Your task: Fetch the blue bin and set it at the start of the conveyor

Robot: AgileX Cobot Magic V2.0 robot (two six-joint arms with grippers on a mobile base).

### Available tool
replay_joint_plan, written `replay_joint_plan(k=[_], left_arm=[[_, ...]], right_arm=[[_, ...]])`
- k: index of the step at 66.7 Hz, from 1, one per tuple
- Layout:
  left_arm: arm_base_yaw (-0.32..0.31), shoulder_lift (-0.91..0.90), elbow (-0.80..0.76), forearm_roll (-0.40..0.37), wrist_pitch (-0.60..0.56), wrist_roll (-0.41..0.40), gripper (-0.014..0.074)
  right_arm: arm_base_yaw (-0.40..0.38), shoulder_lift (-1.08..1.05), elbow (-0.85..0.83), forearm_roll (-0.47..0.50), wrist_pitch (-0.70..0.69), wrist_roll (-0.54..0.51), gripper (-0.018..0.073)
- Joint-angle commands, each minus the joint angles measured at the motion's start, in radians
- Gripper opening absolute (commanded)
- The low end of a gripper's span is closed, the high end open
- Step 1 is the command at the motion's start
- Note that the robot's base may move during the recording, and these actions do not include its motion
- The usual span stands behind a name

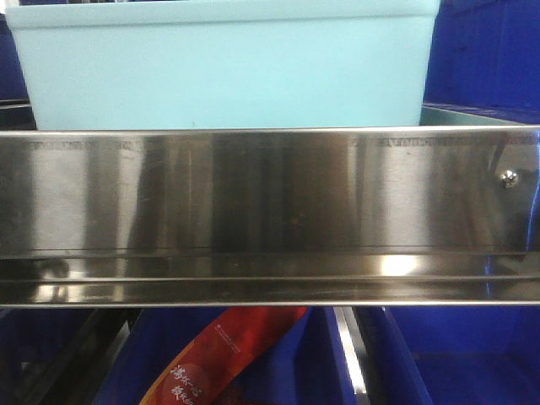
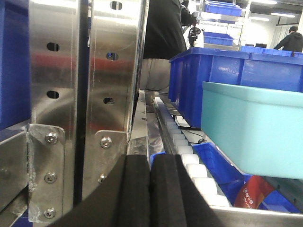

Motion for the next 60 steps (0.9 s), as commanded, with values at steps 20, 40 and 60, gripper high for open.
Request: replay_joint_plan(k=[20, 40, 60], left_arm=[[-0.007, -0.004, -0.003, -0.004, -0.018, -0.001, -0.0111], [-0.007, -0.004, -0.003, -0.004, -0.02, -0.001, -0.0111], [-0.007, -0.004, -0.038, -0.006, -0.123, -0.001, -0.0111]], right_arm=[[0.001, -0.003, 0.0, -0.001, -0.026, -0.008, -0.0162], [0.001, -0.003, 0.0, -0.001, -0.06, -0.008, -0.0162], [0.001, -0.003, -0.022, 0.007, -0.172, 0.0, -0.0162]])
